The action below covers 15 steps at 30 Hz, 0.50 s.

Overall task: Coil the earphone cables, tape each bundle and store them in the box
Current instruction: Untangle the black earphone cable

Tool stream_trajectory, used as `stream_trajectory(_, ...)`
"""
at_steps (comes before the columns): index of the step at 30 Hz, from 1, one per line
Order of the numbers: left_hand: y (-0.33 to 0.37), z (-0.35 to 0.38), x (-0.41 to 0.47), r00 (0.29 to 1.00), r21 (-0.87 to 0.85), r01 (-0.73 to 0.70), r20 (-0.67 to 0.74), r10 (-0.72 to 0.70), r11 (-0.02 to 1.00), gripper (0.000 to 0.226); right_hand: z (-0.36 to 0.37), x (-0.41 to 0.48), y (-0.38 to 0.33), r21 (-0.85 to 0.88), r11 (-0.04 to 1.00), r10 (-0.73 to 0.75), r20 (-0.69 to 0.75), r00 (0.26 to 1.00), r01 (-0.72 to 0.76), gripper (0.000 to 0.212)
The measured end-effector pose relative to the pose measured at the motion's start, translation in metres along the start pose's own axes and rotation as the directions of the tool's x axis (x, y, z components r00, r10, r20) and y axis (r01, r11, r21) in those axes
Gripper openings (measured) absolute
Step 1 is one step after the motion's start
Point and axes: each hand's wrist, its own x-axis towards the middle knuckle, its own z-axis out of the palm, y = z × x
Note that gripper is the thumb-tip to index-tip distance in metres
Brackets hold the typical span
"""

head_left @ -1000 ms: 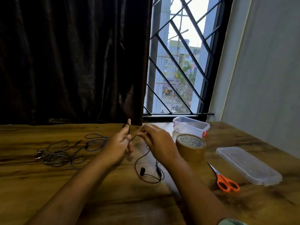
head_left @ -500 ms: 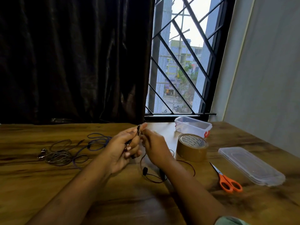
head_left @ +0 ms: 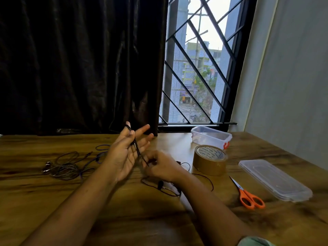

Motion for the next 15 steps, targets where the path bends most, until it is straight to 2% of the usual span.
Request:
stream_trajectory(2,0.003,-0.006,0.003,0.998,0.077,-0.039,-0.041,0.043,0.996,0.051,0.006,0.002,0.001,0.000,1.000,-0.005,0.096,0.995,0.005,0.020)
stream_trajectory(4,0.003,-0.010,0.005,0.996,0.230,-0.058,-0.055,0.073,0.971,0.054,0.007,0.001,-0.001,0.073,0.997,0.013,0.145,0.989,-0.024,0.014)
stream_trajectory(8,-0.005,-0.016,0.006,0.999,0.542,-0.038,-0.006,0.049,0.839,0.057,-0.006,-0.004,-0.002,0.399,0.915,0.006,0.128,0.992,-0.057,0.018)
stream_trajectory(11,-0.011,-0.014,0.002,0.995,0.650,0.028,0.056,-0.084,0.759,0.056,-0.022,-0.009,-0.009,0.554,0.832,-0.020,0.011,1.000,0.010,0.022)
stream_trajectory(13,-0.014,-0.015,-0.001,0.960,0.632,0.131,0.113,-0.258,0.764,0.046,-0.031,-0.009,-0.005,0.600,0.798,0.010,-0.103,0.995,0.054,0.024)
stream_trajectory(15,-0.014,-0.014,-0.005,0.917,0.579,0.217,0.156,-0.367,0.786,0.039,-0.036,-0.009,-0.001,0.573,0.817,0.066,-0.212,0.975,0.069,0.026)
